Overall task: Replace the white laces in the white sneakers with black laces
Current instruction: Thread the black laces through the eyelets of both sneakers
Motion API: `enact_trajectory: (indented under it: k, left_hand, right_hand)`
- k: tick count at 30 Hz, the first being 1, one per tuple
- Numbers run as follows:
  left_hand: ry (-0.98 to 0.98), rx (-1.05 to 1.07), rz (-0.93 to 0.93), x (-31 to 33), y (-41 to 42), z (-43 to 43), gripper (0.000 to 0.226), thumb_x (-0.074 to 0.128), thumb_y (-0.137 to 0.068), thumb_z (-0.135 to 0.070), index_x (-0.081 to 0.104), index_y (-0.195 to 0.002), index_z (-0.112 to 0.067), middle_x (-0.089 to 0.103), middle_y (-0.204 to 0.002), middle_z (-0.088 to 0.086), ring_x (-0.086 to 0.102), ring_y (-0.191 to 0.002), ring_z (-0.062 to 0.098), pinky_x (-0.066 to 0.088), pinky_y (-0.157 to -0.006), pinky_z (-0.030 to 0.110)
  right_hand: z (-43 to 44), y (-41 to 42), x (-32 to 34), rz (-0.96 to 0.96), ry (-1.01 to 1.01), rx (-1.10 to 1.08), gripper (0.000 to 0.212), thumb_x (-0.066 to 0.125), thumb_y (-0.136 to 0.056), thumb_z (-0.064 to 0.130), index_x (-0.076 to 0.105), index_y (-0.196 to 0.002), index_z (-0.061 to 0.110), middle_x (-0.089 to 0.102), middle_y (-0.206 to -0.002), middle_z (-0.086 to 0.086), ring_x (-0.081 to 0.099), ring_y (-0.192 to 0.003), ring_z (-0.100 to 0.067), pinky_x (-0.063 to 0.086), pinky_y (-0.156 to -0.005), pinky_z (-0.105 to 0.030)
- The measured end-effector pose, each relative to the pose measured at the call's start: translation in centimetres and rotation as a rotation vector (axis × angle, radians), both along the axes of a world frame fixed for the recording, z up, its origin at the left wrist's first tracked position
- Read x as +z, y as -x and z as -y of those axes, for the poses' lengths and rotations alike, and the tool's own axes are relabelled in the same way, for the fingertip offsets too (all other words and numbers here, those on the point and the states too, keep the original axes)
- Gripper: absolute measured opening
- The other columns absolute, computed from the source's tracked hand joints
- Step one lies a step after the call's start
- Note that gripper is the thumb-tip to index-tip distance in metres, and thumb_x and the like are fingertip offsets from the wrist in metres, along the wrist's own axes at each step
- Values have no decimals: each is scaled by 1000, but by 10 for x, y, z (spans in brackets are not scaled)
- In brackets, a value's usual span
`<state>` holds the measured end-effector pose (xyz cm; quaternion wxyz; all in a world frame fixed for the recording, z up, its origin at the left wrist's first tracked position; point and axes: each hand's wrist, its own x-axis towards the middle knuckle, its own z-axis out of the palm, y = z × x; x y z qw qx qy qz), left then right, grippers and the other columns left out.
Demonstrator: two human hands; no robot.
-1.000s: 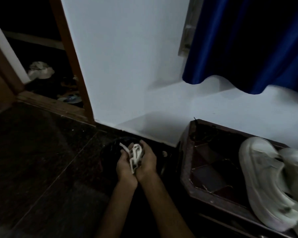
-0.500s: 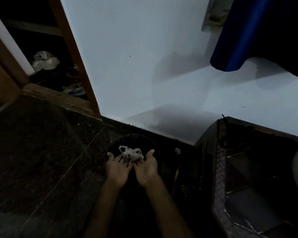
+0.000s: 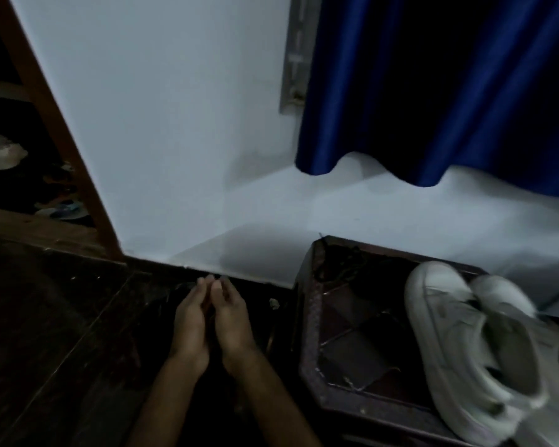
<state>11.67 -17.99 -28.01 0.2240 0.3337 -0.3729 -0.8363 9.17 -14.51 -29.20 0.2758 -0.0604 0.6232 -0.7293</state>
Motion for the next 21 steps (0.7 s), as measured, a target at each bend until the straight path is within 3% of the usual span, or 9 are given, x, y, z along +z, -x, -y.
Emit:
enact_trajectory:
  k: [3, 6, 9, 12, 14, 16, 19, 21]
  left_hand:
    - [306, -9, -29, 33, 12, -35, 25, 51, -97, -15, 66, -117, -8, 70, -113, 11, 65, -106, 23, 49, -88, 30]
    - [706, -111, -33, 61, 28, -76, 25, 54, -93, -26, 66, -114, -16, 71, -107, 1, 67, -97, 17, 54, -80, 28]
    - [1171, -150, 15, 70, 48, -114, 30, 57, -93, -24, 59, -123, -20, 62, -116, -12, 60, -106, 9, 48, -90, 29]
    - [1594, -305, 90, 56, 71, -145, 54, 53, -95, -29, 39, -146, -19, 43, -149, -1, 39, -137, 18, 39, -109, 37]
    - [1737, -459, 335, 39, 80, -151, 68, 27, -96, -54, 17, -155, -21, 14, -162, 1, 15, -149, 23, 20, -119, 40]
    - [1791, -545, 463, 29, 82, -153, 81, -1, -86, -67, 1, -155, -25, -7, -161, -2, 0, -150, 23, 2, -120, 38]
    - [1842, -539, 504, 27, 84, -155, 86, -10, -80, -67, -2, -155, -27, -5, -163, 1, -2, -150, 23, -2, -120, 39]
    - [1863, -547, 539, 29, 85, -157, 86, -12, -80, -66, 1, -155, -27, -4, -163, 0, -2, -150, 22, 1, -121, 40]
  right_hand:
    - [-61, 17, 61, -331, -102, 30, 38, 57, -92, 33, 60, -127, 17, 66, -123, 2, 61, -114, -7, 46, -103, -26]
    - [-126, 42, 119, -577, -233, 52, 21, 58, -94, 10, 71, -109, 16, 73, -103, 3, 67, -93, -4, 51, -83, -14]
    - [-176, 80, 162, -820, -525, 41, 19, 61, -92, 13, 75, -105, 17, 74, -100, 6, 68, -90, -4, 51, -85, -17]
    - [-209, 134, 178, -925, -832, 29, 18, 63, -90, 9, 77, -100, 15, 75, -101, 1, 68, -93, -12, 51, -90, -25]
    - [-223, 167, 173, -928, -1026, 30, 20, 63, -88, 6, 77, -100, 15, 74, -103, -4, 68, -93, -18, 54, -88, -30]
    - [-234, 189, 160, -929, -1187, 141, 22, 62, -88, 9, 75, -104, 16, 71, -110, -7, 66, -99, -21, 53, -90, -33]
    - [-243, 197, 138, -911, -1360, 431, 35, 66, -86, 24, 67, -121, 18, 64, -123, -8, 58, -112, -25, 47, -96, -36]
    - [-246, 196, 130, -917, -1386, 475, 40, 68, -85, 26, 64, -124, 18, 60, -123, -9, 56, -115, -27, 45, -96, -36]
